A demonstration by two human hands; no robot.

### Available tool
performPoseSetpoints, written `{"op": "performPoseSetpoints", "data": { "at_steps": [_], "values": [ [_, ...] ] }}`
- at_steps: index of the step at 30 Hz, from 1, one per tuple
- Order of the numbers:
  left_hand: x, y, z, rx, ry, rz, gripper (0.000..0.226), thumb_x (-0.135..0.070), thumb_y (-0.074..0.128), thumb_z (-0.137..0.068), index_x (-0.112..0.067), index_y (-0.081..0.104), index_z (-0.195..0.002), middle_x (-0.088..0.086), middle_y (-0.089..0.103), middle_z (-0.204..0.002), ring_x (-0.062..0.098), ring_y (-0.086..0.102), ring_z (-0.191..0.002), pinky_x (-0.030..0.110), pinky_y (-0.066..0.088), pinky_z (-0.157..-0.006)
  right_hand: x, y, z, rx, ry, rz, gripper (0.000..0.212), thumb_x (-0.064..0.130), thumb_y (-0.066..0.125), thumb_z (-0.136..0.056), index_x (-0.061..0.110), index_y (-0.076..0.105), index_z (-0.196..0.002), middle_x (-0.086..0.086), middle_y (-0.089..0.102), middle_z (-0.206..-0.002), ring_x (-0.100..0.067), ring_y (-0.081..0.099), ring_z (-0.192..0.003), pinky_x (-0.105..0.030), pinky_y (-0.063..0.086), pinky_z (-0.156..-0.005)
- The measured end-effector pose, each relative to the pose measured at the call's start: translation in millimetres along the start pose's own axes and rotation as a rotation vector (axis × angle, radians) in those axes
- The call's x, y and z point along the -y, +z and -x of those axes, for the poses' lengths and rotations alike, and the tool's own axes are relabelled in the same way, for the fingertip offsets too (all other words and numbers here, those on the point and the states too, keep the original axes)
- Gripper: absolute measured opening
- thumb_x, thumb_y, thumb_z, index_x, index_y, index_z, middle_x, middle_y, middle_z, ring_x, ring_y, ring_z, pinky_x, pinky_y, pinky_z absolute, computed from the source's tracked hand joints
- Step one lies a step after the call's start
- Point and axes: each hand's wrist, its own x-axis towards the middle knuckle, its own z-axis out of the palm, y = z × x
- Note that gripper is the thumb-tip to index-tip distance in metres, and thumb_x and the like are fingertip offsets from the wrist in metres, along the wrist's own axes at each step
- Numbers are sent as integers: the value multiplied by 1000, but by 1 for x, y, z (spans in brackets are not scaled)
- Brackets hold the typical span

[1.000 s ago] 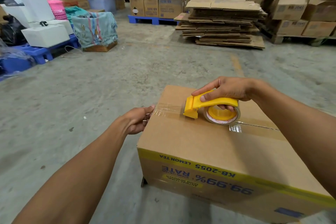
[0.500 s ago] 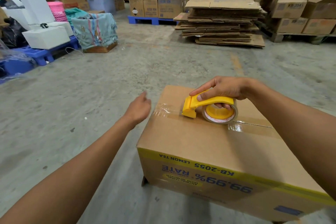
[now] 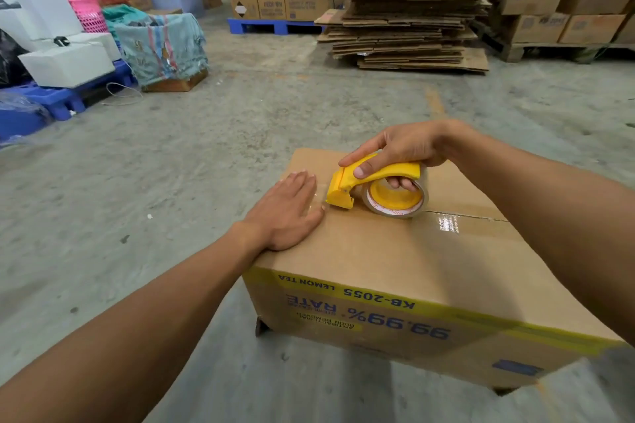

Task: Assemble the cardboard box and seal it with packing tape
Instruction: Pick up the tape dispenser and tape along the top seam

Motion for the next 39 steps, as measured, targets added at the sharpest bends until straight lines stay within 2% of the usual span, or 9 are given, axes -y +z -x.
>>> {"op": "performPoseSetpoints", "data": {
  "at_steps": [6,9,12,17,22,24,30,35,39],
  "values": [
    [0,0,1,8,7,-19,74,-56,23,-98,-15,2,-156,5,-3,-164,15,-4,-151,31,-1,-121,-44,-29,53,-1,116,-21,56,36,86,-66,37,69,-120,-21,58,-70,-20,54,-43,-25,51,-40],
    [-3,0,1,10,16,-24,72,-54,23,-99,-16,0,-156,4,-5,-164,14,-5,-150,27,-4,-119,-52,-30,62,-37,106,-15,43,25,76,-79,34,69,-121,-15,57,-57,-16,53,-36,-23,49,-38],
    [-2,0,1,16,25,-27,72,-55,22,-99,-17,-1,-156,3,-6,-164,13,-6,-150,26,-5,-119,-48,-29,55,-45,86,53,40,24,76,-82,31,69,-121,-14,56,-56,-16,50,-35,-22,47,-38],
    [-10,-4,0,63,-1,-57,72,-50,20,-95,-22,-6,-155,4,-11,-163,19,-11,-150,40,-6,-121,-45,-26,51,-40,83,88,40,24,79,-79,31,71,-118,-14,58,-57,-18,51,-39,-22,47,-37],
    [-69,-10,-13,41,217,-89,73,-35,22,-90,-17,-5,-156,3,-12,-163,18,-12,-150,42,-8,-121,-47,-28,49,-40,93,95,39,26,80,-78,32,73,-115,-13,60,-58,-18,51,-40,-23,49,-38],
    [-89,-1,-20,71,211,-25,67,-32,24,-97,-15,-3,-156,3,-10,-164,16,-10,-150,41,-6,-121,-47,-28,47,-29,103,94,40,28,80,-78,32,72,-116,-14,59,-60,-20,51,-42,-24,50,-40],
    [-91,20,-24,50,166,-62,68,-49,19,-99,-18,-2,-156,-3,-6,-164,12,-8,-150,38,-3,-121,-52,-30,47,5,109,55,42,26,78,-81,32,68,-121,-14,61,-60,-20,56,-43,-27,55,-45],
    [-90,21,-23,30,155,-72,69,-53,18,-98,-21,-1,-156,-4,-5,-164,10,-6,-150,35,-3,-121,-64,-39,60,24,115,35,41,22,72,-86,33,65,-125,-14,60,-59,-19,56,-42,-27,54,-42],
    [-92,18,-21,29,157,-46,68,-52,19,-99,-21,-1,-156,-4,-6,-164,9,-7,-149,33,-4,-121,-99,-63,98,7,208,30,51,29,79,-77,36,65,-125,-17,57,-61,-21,54,-44,-27,53,-42]
  ]
}}
